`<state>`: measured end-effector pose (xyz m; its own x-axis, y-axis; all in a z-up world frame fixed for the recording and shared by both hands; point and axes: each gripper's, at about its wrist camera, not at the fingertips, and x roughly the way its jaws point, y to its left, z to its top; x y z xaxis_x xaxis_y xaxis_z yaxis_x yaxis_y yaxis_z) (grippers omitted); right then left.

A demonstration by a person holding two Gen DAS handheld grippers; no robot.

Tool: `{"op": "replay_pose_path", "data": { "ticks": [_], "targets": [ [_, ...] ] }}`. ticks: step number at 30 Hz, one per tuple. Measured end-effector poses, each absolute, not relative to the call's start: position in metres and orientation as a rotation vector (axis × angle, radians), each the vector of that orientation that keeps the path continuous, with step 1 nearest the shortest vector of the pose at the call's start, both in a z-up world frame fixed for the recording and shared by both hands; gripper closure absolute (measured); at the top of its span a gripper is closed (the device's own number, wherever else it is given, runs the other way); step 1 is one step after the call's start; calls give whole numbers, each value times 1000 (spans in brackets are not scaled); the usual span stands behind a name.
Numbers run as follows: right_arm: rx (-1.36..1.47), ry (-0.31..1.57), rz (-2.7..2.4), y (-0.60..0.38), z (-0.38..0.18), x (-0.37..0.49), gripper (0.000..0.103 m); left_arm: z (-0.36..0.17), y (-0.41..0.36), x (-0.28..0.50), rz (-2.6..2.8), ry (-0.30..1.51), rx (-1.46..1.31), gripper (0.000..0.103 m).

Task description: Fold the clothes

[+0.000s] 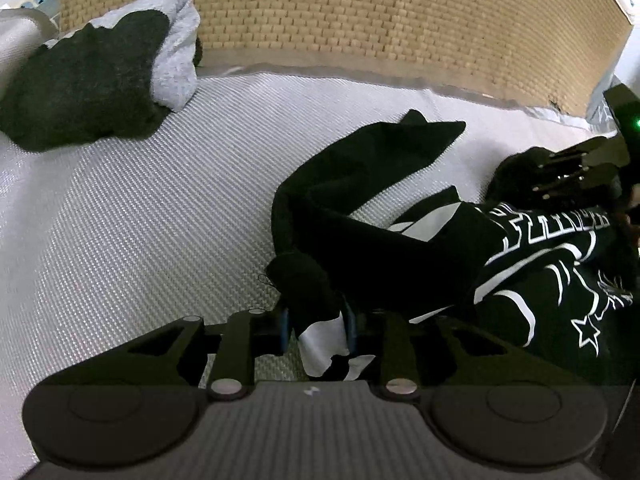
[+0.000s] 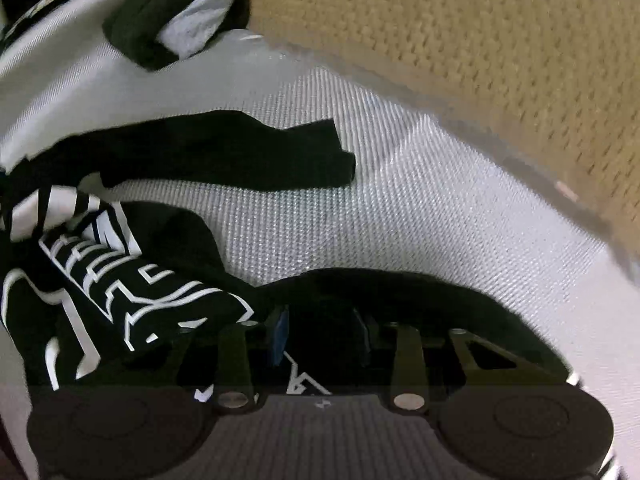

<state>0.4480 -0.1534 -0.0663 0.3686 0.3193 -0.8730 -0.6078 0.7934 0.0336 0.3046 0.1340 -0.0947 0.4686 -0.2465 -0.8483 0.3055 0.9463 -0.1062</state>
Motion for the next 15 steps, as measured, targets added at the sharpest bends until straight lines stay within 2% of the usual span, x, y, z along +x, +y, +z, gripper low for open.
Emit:
{"op": "replay_pose_path", "data": {
  "ticks": [3, 4, 5, 15],
  "targets": [
    [-282, 1039, 597, -157, -68, 449, 73, -93, 134, 302, -350, 1031, 69, 73],
    [-271, 1039, 593, -158, -68, 449, 89, -93, 133, 301, -352, 1031, 70, 73],
    [-268, 1023, 581, -160, -65, 448, 95, -92, 133, 300, -352, 1029, 72, 73],
    [-271, 769, 417, -190, -12, 417, 99, -79, 125, 294, -399, 957, 76, 72]
  ]
}}
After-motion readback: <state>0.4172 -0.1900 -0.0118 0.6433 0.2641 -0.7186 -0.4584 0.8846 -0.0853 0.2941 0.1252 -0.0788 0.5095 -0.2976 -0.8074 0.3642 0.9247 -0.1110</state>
